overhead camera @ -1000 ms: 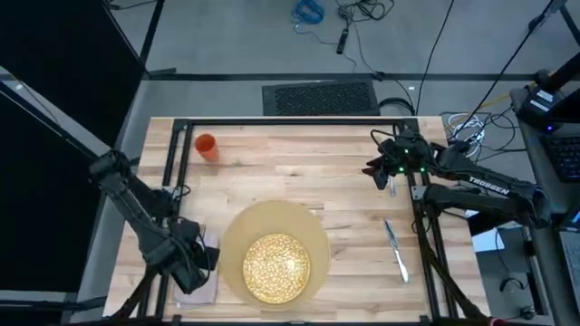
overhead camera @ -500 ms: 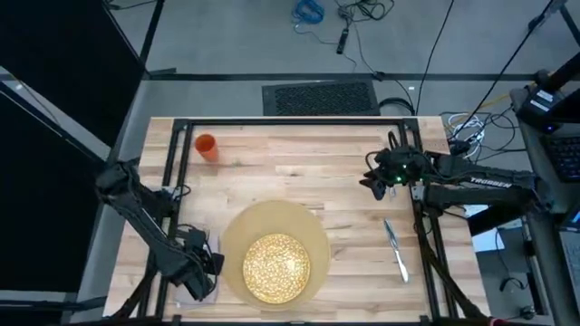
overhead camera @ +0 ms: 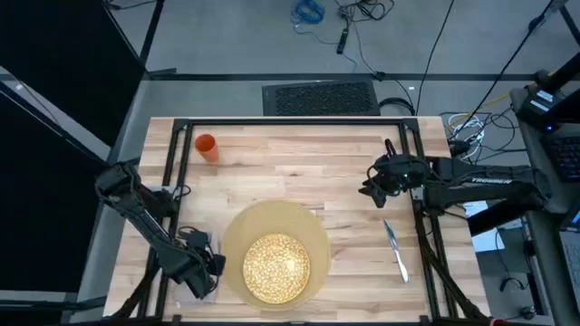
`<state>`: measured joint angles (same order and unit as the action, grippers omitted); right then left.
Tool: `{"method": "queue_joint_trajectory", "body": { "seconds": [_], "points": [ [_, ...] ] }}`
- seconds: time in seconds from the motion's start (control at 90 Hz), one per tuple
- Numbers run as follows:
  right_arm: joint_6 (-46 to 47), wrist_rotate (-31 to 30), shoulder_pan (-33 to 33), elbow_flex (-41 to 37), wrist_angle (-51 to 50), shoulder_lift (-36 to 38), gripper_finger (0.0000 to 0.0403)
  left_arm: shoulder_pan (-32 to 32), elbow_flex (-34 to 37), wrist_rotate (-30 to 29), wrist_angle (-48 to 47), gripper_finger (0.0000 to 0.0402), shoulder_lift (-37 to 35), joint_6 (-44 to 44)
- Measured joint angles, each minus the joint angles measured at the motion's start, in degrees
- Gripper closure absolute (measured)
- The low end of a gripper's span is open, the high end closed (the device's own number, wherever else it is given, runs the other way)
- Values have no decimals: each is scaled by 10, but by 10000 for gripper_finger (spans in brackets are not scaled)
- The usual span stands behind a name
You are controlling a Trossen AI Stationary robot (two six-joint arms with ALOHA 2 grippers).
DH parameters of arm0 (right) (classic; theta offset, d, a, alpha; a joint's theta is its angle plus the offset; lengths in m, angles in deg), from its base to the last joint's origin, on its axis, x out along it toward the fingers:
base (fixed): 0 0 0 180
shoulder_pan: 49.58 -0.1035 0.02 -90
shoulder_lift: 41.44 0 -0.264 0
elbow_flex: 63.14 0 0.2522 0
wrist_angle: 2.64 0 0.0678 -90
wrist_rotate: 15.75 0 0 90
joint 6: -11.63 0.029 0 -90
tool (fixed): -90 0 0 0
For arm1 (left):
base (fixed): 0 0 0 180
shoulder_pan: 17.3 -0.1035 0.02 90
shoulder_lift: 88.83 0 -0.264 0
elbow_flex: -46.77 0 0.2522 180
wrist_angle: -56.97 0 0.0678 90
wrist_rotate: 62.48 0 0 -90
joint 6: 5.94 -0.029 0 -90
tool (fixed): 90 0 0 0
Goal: Set table place
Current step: Put the silver fork on the folded light orange napkin
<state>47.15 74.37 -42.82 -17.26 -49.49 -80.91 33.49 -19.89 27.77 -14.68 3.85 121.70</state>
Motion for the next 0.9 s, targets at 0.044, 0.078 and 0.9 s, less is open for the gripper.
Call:
{"method": "queue_joint_trajectory", "body": {
  "seconds": [0.044, 0.078, 0.9],
  "points": [
    [2, -1, -2, 0, 0, 0, 239, -5, 0, 5, 5, 401, 3, 0],
    [3, -1, -2, 0, 1, 0, 239, -7, 0, 6, 6, 401, 5, 0],
    [-42, 2, -1, 0, -1, 0, 239, -29, -5, 42, 14, 386, 47, 25]
  ]
}}
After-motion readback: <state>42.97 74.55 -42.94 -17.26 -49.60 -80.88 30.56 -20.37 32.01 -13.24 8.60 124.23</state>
